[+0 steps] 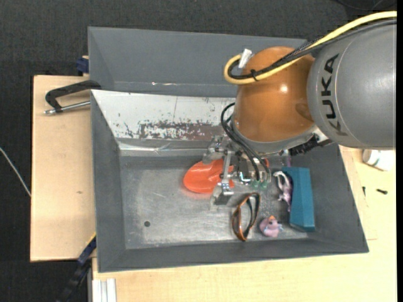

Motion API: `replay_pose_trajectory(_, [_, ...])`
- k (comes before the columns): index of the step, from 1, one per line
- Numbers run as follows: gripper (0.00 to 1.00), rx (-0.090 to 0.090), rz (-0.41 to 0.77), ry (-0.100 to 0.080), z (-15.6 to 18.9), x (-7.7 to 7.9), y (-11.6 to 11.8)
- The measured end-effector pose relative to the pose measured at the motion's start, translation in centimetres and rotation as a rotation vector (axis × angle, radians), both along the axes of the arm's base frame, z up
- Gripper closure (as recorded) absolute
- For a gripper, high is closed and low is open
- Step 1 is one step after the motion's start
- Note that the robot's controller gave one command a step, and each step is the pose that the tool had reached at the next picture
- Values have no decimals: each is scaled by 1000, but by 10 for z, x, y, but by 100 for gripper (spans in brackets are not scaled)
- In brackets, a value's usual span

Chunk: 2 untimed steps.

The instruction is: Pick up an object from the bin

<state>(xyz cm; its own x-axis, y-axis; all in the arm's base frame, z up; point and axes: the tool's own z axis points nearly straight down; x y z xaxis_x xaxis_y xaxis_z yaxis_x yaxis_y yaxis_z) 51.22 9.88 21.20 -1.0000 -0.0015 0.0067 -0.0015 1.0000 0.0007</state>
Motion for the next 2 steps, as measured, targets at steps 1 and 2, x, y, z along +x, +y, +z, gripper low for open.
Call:
replay_pose_trajectory(1, [0,1,-2,-7,4,1,-1])
replay_pose_trajectory(2, [0,1,11,-14,-63,34,-32])
